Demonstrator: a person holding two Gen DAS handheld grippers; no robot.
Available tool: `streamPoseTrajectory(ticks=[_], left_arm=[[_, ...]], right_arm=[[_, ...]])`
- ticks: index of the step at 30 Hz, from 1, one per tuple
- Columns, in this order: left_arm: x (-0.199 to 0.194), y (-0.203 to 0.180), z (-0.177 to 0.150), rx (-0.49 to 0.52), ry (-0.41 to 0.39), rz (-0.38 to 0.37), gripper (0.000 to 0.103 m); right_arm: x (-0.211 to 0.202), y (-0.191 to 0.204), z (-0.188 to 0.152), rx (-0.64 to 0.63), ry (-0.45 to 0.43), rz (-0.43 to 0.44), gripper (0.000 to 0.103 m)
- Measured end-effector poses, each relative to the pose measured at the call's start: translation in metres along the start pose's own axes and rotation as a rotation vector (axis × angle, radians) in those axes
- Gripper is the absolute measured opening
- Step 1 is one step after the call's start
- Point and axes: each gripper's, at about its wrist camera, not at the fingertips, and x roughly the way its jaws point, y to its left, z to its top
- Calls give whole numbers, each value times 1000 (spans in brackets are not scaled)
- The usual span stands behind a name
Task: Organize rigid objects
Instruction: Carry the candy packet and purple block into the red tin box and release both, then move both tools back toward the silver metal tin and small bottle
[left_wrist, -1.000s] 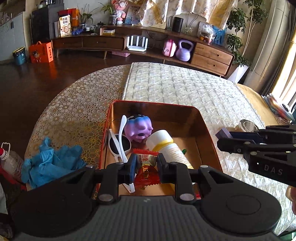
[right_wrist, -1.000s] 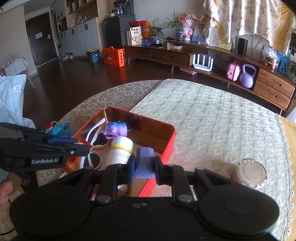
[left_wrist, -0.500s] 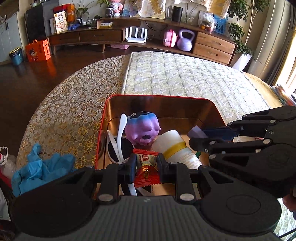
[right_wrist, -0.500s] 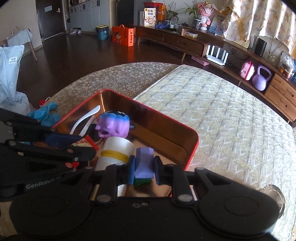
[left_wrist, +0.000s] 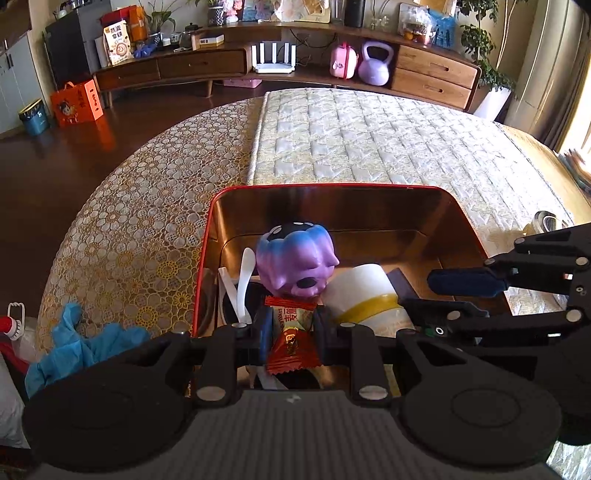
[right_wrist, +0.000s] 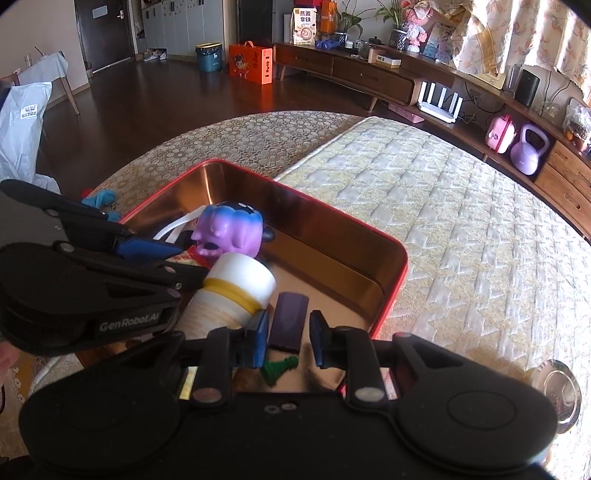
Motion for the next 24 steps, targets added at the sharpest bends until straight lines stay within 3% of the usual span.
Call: streamPoseTrajectory(ticks=[10,24], left_arm=[[-3,-2,-2,-10,17,-4,27],[-42,-12,-15,-23,-23,-26,29]], right_arm=[[-25,-2,-12,28,-31,35,37],[-73,3,-25,84,-99,71,40]])
